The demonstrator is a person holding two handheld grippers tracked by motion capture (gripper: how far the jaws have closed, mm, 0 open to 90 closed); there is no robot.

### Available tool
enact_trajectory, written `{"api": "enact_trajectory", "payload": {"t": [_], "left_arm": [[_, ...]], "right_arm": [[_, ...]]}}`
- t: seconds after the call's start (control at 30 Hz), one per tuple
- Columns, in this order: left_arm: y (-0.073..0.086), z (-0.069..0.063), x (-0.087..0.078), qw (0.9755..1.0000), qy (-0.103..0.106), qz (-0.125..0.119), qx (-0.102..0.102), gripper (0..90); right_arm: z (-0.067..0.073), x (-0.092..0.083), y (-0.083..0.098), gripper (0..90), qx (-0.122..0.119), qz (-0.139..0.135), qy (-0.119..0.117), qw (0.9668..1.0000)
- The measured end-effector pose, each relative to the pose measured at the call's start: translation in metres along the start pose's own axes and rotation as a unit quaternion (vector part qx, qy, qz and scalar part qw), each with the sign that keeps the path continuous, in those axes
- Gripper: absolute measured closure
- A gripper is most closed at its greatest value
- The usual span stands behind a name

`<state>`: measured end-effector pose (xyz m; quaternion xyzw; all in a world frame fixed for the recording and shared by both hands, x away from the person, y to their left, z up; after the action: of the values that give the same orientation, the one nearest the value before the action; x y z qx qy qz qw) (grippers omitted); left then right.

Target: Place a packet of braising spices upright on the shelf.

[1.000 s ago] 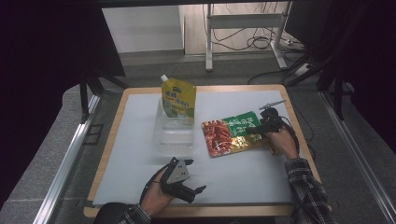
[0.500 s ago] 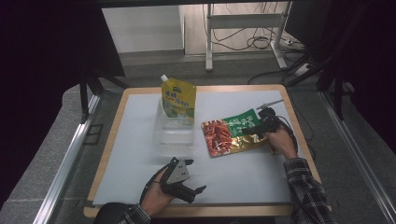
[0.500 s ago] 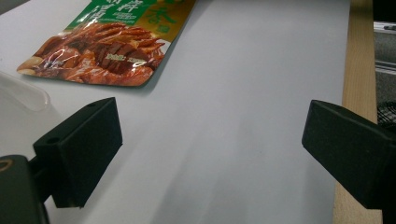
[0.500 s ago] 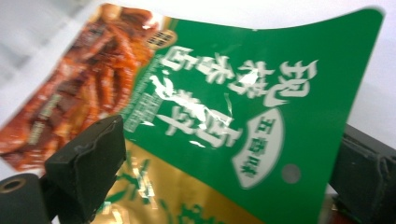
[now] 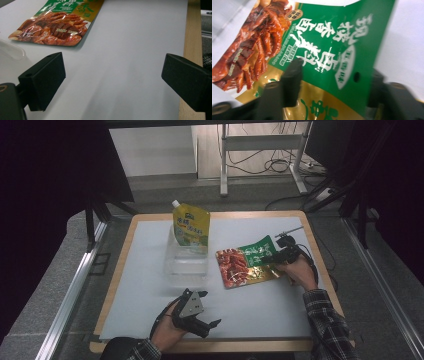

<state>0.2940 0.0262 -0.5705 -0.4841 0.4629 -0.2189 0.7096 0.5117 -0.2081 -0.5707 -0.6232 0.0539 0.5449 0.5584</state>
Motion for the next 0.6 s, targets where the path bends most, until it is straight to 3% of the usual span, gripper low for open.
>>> {"api": "enact_trajectory", "payload": {"t": [0.07, 0.33, 0.6], "left_arm": [[0.0, 0.0, 0.0, 1.0, -0.001, 0.0, 0.0, 4.8], [-0.001, 0.001, -0.001, 1.0, -0.004, -0.003, -0.001, 4.9], [-0.001, 0.001, -0.001, 1.0, -0.005, -0.003, -0.001, 4.9]], "right_arm": [[0.0, -0.001, 0.0, 58.2, -0.001, -0.003, 0.005, 1.0], [0.0, -0.004, 0.0, 85.8, 0.004, -0.004, 0.028, 0.9996], [0.003, -0.011, -0.01, 88.2, 0.011, -0.019, 0.019, 0.9996]]}}
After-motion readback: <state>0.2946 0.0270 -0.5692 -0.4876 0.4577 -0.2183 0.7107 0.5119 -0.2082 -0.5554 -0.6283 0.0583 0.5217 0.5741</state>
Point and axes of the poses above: each handheld gripper's, and its own axes: x roughly forward along the jaws, y roughly out of its underside, z roughly to its left, the point moved 9 cm from there along x, roughly forward along the jaws, and after that the axes turned 5 degrees about -z, right-handed, at the moved point
